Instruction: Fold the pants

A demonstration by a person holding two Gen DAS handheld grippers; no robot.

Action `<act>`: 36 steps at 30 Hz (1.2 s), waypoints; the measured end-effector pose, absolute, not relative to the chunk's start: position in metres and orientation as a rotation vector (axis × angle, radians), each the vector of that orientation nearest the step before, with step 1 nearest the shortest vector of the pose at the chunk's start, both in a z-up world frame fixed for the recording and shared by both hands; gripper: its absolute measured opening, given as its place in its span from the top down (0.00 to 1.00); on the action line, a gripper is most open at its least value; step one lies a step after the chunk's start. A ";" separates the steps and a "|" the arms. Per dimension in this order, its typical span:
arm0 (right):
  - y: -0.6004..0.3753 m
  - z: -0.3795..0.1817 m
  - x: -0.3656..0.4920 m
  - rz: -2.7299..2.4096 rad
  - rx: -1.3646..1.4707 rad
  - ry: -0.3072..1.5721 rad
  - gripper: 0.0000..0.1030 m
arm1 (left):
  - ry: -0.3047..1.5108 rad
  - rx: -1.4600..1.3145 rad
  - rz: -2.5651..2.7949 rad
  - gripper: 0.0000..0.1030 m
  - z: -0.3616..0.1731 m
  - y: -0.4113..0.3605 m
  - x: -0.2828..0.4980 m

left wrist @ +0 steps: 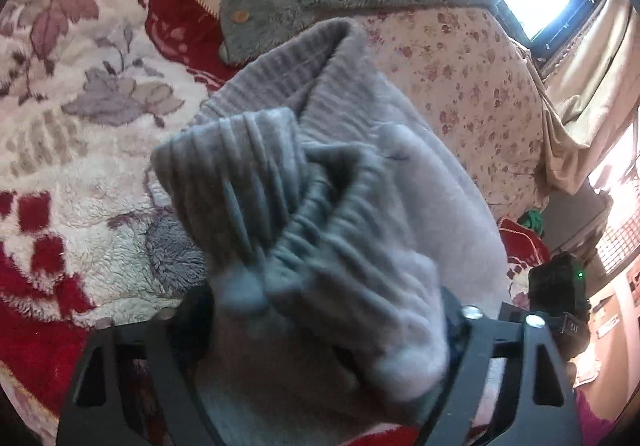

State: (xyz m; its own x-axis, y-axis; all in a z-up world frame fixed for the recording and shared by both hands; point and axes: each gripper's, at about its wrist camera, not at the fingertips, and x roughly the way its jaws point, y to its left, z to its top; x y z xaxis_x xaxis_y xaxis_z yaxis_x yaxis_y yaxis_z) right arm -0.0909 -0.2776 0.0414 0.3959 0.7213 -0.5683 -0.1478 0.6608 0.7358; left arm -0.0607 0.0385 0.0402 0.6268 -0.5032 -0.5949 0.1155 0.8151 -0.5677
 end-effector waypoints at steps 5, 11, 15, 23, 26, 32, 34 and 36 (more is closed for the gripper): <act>-0.278 0.063 -0.094 0.619 0.597 0.984 0.39 | 0.796 -0.492 -0.362 0.36 0.062 0.027 -0.067; -0.307 0.090 -0.109 0.586 0.568 0.925 0.39 | 0.768 -0.472 -0.417 0.37 0.085 -0.009 -0.072; -0.344 0.109 -0.127 0.541 0.555 0.884 0.39 | 0.746 -0.450 -0.474 0.37 0.100 -0.049 -0.070; -0.421 0.121 -0.167 0.416 0.548 0.848 0.39 | 0.768 -0.394 -0.574 0.37 0.105 -0.141 -0.067; -0.450 0.117 -0.180 0.373 0.555 0.852 0.39 | 0.782 -0.364 -0.596 0.37 0.099 -0.172 -0.071; -0.494 0.095 -0.200 0.316 0.589 0.872 0.39 | 0.812 -0.300 -0.601 0.37 0.084 -0.215 -0.077; -0.501 0.084 -0.204 0.300 0.607 0.890 0.38 | 0.823 -0.276 -0.595 0.37 0.078 -0.222 -0.080; -0.507 0.072 -0.207 0.289 0.631 0.913 0.37 | 0.808 -0.245 -0.586 0.37 0.075 -0.227 -0.085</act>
State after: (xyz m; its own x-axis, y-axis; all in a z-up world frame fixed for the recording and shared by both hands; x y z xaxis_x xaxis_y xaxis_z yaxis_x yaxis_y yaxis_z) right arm -0.2072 -0.5069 0.0720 0.5894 0.4871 -0.6444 0.0284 0.7848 0.6191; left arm -0.0852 -0.2268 0.0752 0.5443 -0.5785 -0.6076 0.3975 0.8156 -0.4205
